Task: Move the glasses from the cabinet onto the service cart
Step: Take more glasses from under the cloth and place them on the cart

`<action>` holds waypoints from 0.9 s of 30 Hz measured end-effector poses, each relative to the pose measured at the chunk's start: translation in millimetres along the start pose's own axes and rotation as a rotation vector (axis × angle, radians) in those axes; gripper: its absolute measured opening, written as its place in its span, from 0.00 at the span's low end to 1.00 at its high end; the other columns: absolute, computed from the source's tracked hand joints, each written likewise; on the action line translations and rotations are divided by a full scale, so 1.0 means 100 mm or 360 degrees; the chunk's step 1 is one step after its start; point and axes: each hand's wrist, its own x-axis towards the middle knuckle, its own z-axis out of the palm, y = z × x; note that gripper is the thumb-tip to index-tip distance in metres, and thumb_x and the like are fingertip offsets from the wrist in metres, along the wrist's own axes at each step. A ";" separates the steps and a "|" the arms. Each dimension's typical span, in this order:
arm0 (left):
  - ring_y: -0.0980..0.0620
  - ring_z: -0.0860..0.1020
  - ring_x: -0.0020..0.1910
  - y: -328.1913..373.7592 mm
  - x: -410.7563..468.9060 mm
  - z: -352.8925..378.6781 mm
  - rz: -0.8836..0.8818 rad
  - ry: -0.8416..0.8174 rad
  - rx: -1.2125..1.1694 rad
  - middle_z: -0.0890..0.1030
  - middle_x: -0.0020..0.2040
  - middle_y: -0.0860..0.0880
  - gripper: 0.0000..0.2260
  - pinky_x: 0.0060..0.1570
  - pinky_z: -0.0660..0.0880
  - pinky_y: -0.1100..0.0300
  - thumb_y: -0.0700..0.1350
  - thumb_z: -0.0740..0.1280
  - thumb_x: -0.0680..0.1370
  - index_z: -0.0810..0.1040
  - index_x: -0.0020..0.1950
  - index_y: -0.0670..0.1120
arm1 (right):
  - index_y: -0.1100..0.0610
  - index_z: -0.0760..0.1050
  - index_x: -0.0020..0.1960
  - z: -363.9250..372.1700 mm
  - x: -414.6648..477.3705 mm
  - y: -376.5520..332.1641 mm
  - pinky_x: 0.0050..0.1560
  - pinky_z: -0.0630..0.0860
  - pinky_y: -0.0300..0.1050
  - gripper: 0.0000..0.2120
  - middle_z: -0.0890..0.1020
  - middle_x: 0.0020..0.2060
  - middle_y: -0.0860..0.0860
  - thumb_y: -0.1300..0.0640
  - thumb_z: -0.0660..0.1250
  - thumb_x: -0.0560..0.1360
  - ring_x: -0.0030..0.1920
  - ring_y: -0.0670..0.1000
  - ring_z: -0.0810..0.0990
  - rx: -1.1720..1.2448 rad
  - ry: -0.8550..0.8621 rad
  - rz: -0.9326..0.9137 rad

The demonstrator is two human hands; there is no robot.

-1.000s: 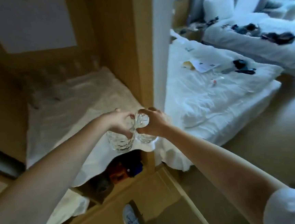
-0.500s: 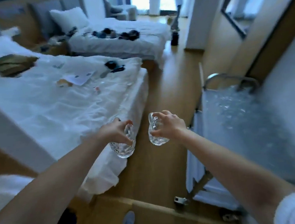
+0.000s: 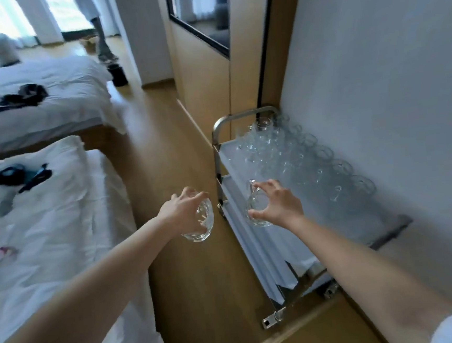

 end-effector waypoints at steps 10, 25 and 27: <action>0.42 0.66 0.66 0.30 1.44 0.29 0.0445 -0.0326 0.0082 0.62 0.71 0.51 0.38 0.59 0.74 0.50 0.59 0.73 0.67 0.57 0.72 0.66 | 0.41 0.62 0.72 0.29 0.53 0.71 0.56 0.74 0.48 0.38 0.64 0.71 0.47 0.34 0.70 0.66 0.65 0.55 0.71 0.0016 -0.0064 0.0555; 0.42 0.64 0.68 1.21 2.90 0.45 0.1154 -0.0720 0.0444 0.60 0.71 0.51 0.38 0.61 0.71 0.49 0.57 0.73 0.68 0.57 0.72 0.64 | 0.41 0.60 0.73 0.43 1.16 1.37 0.58 0.73 0.51 0.39 0.62 0.71 0.48 0.36 0.70 0.66 0.65 0.57 0.68 -0.0029 -0.0302 0.0787; 0.42 0.64 0.68 1.33 2.99 0.52 0.1299 -0.0756 0.0498 0.59 0.71 0.52 0.38 0.62 0.71 0.50 0.58 0.73 0.67 0.57 0.71 0.65 | 0.41 0.59 0.73 0.46 1.07 1.37 0.58 0.73 0.51 0.39 0.61 0.72 0.48 0.37 0.69 0.66 0.65 0.57 0.67 -0.0046 -0.0277 0.0875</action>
